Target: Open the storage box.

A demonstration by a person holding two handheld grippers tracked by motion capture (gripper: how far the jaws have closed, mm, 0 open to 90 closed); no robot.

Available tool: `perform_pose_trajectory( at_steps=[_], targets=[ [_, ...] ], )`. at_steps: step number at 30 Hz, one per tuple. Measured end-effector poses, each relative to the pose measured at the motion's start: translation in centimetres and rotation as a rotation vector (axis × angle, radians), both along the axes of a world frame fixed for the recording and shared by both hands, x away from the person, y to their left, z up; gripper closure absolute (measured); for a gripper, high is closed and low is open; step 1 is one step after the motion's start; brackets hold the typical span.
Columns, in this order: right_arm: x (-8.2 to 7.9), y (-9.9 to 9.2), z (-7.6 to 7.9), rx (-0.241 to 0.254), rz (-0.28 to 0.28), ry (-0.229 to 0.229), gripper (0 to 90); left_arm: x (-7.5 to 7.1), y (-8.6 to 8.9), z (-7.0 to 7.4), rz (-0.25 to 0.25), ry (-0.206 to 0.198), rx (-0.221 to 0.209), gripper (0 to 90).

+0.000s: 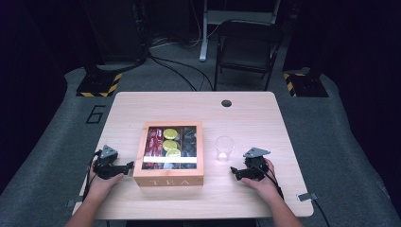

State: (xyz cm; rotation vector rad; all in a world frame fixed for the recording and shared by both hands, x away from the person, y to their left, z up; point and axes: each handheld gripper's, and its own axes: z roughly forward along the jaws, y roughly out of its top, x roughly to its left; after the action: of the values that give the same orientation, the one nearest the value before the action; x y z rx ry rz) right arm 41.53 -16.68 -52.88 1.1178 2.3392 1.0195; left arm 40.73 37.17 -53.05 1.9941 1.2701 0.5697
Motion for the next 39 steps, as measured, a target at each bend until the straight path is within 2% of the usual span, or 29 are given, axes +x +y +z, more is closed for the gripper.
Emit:
perform_pose_trajectory(
  at_steps=[20,22,24,25,27,28,29,30,32,33,34,35,36,37,38,39],
  targets=[
    [-0.1,-0.1,0.0,0.013,0.008,0.006,16.9,-0.1,0.0,0.0,0.0,0.0,0.0,18.4],
    [-0.1,-0.2,0.0,0.017,-0.008,-0.006,20.7,-0.1,0.0,0.0,0.004,-0.008,-0.007,19.2],
    [-0.1,-0.2,0.1,0.02,-0.007,-0.002,22.2,-0.1,0.1,0.1,0.003,0.0,-0.008,20.2],
    [-0.2,-0.4,0.1,0.019,-0.012,-0.013,25.8,-0.1,0.2,0.1,0.004,-0.002,-0.005,22.4],
    [-0.2,-0.4,0.1,0.022,-0.013,-0.011,27.1,-0.1,0.3,0.1,0.012,0.006,-0.018,22.8],
    [-0.3,-0.4,0.1,0.025,-0.025,-0.009,28.5,-0.1,0.3,0.0,0.017,-0.013,-0.025,23.2],
    [-0.4,-0.5,0.1,0.028,-0.029,-0.01,30.0,-0.1,0.4,0.1,0.014,0.001,-0.022,24.0],
    [-0.5,-0.5,0.1,0.03,-0.039,-0.01,31.8,-0.1,0.4,0.1,0.018,-0.002,-0.025,24.6],
    [-0.6,-0.6,0.1,0.032,-0.043,-0.021,38.0,0.0,0.4,0.3,0.027,0.006,-0.021,27.5],
    [-0.7,-0.6,0.2,0.037,-0.05,-0.02,41.3,0.0,0.4,0.3,0.041,-0.004,-0.019,31.1],
    [-0.9,-0.7,0.3,0.036,-0.061,-0.009,46.1,0.0,0.4,0.4,0.04,0.009,-0.02,34.4],
    [-0.9,-0.7,0.3,0.036,-0.061,-0.009,46.1,0.1,0.5,0.5,0.038,0.018,-0.018,34.4],
    [-0.9,-0.8,0.5,0.03,-0.06,0.006,48.5,0.1,0.4,0.5,0.042,0.007,-0.027,35.6],
    [-1.0,-0.8,0.7,0.03,-0.06,0.019,50.6,0.0,0.4,0.7,0.029,0.016,-0.034,37.3],
    [-1.2,-0.8,1.1,0.028,-0.053,0.008,56.4,-0.2,0.2,0.9,0.021,-0.001,-0.038,38.9],
    [-1.2,-0.8,1.1,0.028,-0.053,0.008,56.4,-0.2,0.2,0.9,0.021,-0.001,-0.038,39.6]
  ],
)
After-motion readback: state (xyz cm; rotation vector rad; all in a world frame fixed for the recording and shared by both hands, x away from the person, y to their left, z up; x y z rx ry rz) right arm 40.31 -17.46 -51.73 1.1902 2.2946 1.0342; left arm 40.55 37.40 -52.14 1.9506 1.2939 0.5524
